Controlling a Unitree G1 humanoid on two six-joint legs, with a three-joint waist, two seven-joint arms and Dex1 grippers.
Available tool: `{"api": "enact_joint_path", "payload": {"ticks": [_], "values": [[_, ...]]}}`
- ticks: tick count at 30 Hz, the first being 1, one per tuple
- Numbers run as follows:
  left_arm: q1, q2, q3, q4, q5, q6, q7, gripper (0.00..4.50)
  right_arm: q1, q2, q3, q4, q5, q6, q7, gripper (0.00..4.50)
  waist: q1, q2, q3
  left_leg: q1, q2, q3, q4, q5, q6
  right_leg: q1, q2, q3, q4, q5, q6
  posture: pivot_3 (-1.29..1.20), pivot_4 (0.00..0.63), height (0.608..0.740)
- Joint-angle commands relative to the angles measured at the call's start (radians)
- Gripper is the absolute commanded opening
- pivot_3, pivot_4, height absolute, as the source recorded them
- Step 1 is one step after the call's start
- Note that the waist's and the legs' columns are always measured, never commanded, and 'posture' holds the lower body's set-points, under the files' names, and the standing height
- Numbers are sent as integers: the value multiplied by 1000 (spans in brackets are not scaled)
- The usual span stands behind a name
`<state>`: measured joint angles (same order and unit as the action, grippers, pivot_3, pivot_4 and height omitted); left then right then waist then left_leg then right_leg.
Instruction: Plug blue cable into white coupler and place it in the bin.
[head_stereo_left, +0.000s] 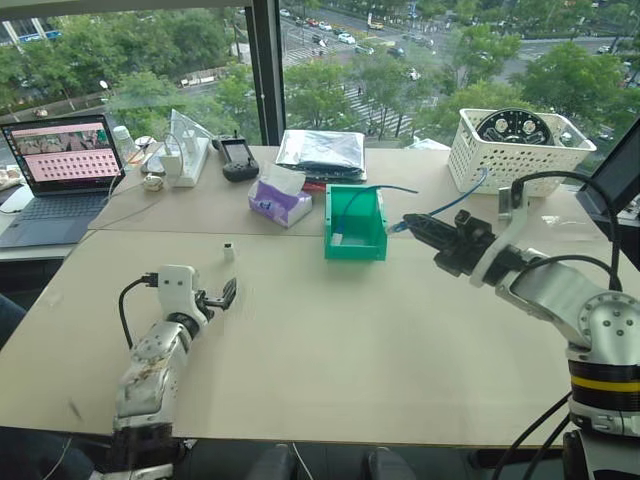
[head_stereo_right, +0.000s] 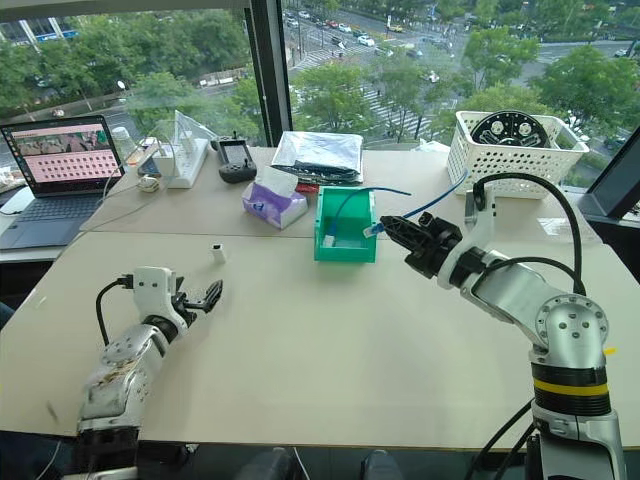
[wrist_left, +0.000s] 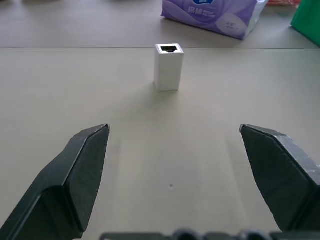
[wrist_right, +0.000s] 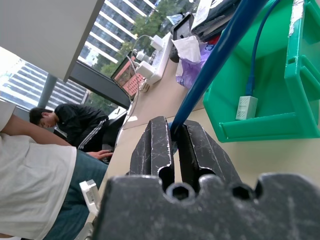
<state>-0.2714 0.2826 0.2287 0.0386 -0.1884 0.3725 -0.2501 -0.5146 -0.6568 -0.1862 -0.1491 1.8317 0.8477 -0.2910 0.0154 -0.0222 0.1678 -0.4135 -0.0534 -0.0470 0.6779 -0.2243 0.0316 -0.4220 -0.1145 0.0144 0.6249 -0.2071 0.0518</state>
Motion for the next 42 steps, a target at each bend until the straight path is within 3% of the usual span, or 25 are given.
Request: {"api": "enact_joint_path", "payload": {"ticks": [1,17,21,28,31,38,42], "values": [[-90,-5,-40,168,59,-108,28,4493,-4,-3,-31,-47,11,-5,-14,0,-1,0,0,0,0,0,0,0,0,0,0,0,0,0,0,0,150,728],[-404,-25,-50,771,89,-392,44,4493,33,-20,-73,-99,17,-15,-55,0,2,0,0,1,0,0,1,2,3,1,0,0,1,4,1,0,150,728],[-430,-40,-58,825,95,-437,59,3411,35,-16,-68,-103,15,-16,-59,0,3,0,0,1,0,0,1,3,4,2,0,0,1,4,1,0,150,728],[-422,-53,-97,758,88,-468,-36,680,44,-25,-68,-110,8,-10,-61,0,7,0,0,0,-1,1,1,3,4,2,-1,0,0,5,1,0,150,728],[-431,-42,-157,689,79,-424,-194,622,59,-21,-67,-127,-4,-17,-66,0,7,0,0,-2,-1,1,1,3,4,0,-1,0,-1,6,2,0,150,728],[-394,28,-402,326,49,-91,-615,622,132,-15,-53,-208,-85,-28,-77,0,-12,0,0,-6,-1,1,0,2,5,-2,-1,0,-4,6,2,0,150,728],[-432,20,-467,216,54,56,-643,622,175,-17,-27,-264,-151,-17,-63,0,-18,0,0,-6,0,0,-1,2,5,-2,0,0,-5,6,2,0,150,728]]}}
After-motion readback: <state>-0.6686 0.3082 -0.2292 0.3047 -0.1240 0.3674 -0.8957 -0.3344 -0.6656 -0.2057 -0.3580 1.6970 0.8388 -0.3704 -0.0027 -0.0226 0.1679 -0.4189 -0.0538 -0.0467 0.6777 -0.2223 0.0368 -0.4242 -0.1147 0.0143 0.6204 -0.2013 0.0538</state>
